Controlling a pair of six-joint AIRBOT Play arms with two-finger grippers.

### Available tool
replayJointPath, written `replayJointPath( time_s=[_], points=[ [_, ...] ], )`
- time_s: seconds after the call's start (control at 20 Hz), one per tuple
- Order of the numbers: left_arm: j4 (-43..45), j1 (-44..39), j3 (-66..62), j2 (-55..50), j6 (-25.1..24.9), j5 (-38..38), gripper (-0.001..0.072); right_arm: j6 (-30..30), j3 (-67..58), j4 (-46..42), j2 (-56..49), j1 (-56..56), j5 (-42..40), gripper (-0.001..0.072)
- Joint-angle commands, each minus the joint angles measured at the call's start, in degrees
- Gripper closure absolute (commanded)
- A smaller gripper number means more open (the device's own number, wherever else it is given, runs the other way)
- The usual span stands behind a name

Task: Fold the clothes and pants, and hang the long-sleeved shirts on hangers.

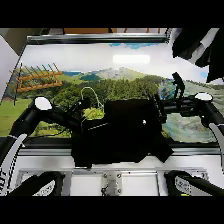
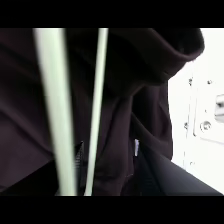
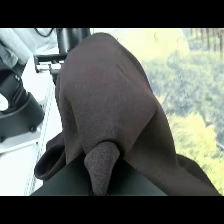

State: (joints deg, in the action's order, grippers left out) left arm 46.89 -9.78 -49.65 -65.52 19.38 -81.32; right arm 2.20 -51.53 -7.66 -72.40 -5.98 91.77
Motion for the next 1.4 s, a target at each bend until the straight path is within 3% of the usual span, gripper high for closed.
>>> replayJointPath(
  time_s=[0.0, 0.7, 1.25, 1.3, 1.35],
  points=[
    [-0.07, 2.19, 0.02, -0.02, 2.91, 0.33, 0.0373, 0.0, -0.02, 1.51, 0.13, -0.02, 0.22, 0.0701],
    [-1.92, 6.56, 0.02, -0.02, 6.93, 0.31, 0.0372, -0.02, -0.02, 4.22, 0.11, -0.02, -0.33, 0.0701],
    [-1.86, 6.56, 0.0, -0.02, 7.54, 0.57, 0.0368, -2.19, -0.02, -0.31, 0.11, 0.0, -1.95, 0.07],
    [-1.86, 6.56, 0.0, -0.02, 7.82, 0.68, 0.0191, -2.21, -0.02, -0.31, 0.11, 0.0, -1.95, 0.07],
    [-1.84, 6.54, 0.0, -0.02, 10.03, 1.44, 0.006, -2.19, -0.02, -0.31, 0.13, 0.0, -1.95, 0.0701]
  ],
)
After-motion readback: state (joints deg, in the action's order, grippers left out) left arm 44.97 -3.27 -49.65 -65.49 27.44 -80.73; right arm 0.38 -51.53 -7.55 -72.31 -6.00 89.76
